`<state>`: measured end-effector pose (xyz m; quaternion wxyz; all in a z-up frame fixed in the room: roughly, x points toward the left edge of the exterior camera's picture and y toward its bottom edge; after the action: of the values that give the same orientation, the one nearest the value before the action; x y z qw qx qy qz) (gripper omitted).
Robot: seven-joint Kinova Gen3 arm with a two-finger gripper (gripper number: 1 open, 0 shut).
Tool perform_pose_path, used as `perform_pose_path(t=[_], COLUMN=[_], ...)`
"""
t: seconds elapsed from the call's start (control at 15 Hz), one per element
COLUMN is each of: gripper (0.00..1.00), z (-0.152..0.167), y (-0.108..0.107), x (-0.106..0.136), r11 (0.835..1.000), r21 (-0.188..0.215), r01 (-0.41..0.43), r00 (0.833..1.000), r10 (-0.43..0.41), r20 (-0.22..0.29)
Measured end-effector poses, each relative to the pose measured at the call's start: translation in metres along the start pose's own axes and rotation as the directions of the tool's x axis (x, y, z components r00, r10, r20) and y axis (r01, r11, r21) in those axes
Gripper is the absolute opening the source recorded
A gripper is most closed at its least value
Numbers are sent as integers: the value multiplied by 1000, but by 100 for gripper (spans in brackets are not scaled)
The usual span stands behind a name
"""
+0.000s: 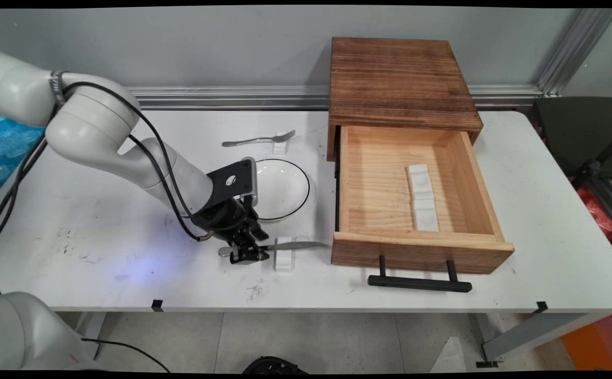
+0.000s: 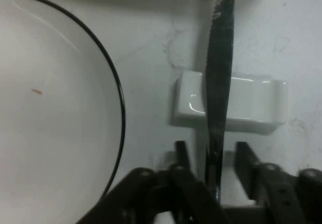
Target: Pick up the knife from the right of the white plate, then place the picked object into the drawer
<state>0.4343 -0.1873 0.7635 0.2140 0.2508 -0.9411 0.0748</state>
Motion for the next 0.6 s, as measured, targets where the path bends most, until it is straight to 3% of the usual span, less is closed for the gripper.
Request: perform_pose_path(t=[0.6], gripper=[0], z=[0], y=[1], x=[-3], r11=[1000], r21=[-10], r01=[6], r00=[1000], r10=[-6], r20=[5])
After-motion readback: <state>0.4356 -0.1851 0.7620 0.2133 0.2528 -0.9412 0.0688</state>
